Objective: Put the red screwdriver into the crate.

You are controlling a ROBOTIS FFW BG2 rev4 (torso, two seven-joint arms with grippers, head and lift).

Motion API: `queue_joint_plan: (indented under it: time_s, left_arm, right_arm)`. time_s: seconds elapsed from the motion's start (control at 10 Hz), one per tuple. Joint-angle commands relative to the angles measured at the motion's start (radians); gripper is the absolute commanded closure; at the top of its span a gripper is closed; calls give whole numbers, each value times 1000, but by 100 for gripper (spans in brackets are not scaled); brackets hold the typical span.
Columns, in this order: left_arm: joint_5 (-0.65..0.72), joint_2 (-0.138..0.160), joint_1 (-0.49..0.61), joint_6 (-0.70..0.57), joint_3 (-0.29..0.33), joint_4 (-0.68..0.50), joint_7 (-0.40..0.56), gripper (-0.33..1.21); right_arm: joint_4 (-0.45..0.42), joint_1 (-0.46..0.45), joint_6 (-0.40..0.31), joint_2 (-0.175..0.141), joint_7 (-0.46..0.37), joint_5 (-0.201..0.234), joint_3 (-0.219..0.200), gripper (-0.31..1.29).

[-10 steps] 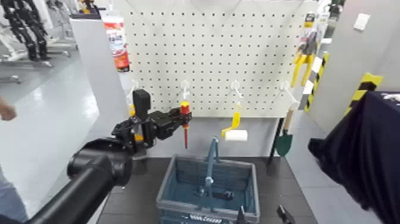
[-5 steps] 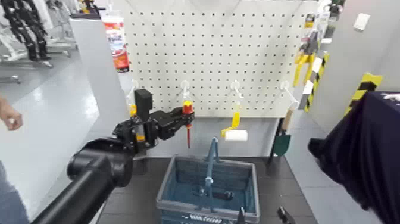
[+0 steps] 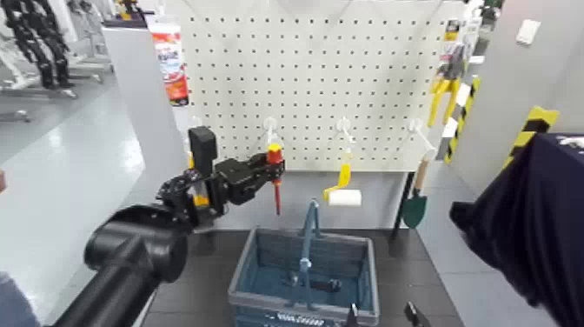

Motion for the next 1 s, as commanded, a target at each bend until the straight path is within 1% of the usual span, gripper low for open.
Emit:
queue_joint_plan:
  time_s: [0.1, 0.3, 0.4, 0.7, 0.8, 0.9, 1.0]
  left_arm:
    - [2, 14, 76, 89, 31, -154, 22, 115]
    - [3, 15, 151, 167, 62, -258, 70, 115]
    - [30, 12, 186, 187, 73, -281, 88, 115]
    - [137, 15, 241, 198, 70, -270, 104, 115]
    - [142, 15, 248, 204, 62, -266, 111, 115]
    - [160, 15, 248, 201, 42, -249, 119, 115]
    - [212, 14, 251, 178, 15, -211, 131, 115]
  right_arm:
    - [-2, 2, 3, 0, 0, 0, 0, 14]
    - [-2, 2, 2, 0, 0, 0, -2, 14]
    - [-2, 3, 2, 2, 0, 0, -3, 14]
    - [-2, 3, 2, 2, 0, 0, -2, 14]
    - [-2, 3, 2, 2, 0, 0, -2, 14]
    - [-2, 2, 2, 2, 0, 0, 0, 14]
    - [-2, 2, 0, 2, 0, 0, -2, 14]
